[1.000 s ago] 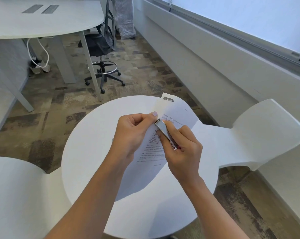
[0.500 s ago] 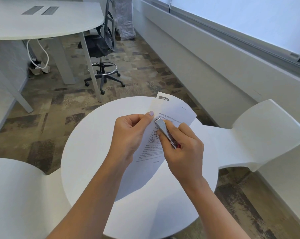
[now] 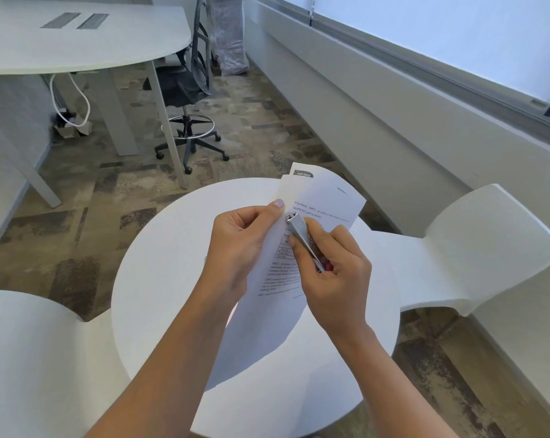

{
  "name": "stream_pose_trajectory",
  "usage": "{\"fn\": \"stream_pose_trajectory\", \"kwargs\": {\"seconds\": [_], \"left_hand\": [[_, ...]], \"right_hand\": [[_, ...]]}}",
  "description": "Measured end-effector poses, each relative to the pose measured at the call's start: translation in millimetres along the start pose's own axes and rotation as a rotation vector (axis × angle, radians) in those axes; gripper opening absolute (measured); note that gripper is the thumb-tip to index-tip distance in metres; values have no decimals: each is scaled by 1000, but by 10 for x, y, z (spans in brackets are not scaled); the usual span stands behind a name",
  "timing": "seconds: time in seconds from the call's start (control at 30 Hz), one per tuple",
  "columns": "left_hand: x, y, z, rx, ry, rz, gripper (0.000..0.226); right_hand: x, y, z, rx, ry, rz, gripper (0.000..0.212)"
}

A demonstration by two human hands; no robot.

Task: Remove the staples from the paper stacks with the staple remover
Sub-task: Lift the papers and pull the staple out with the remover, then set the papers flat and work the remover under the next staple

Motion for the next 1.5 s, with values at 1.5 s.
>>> {"fn": "stream_pose_trajectory", "kwargs": {"seconds": [1.5], "left_hand": [[-1477,-2896,-365,-1133,-273,-26,19]], "right_hand": [[2242,2461,-636,574,-868,-858,13]]}}
Point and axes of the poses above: each hand's wrist, its own x-axis away from the middle knuckle, its own z-axis out of the back of the hand, y = z × x, the point moved 6 cm from there along -x, towards the middle knuckle, and after that the axes turned 8 degrees about -x, right-handed, at the moved point
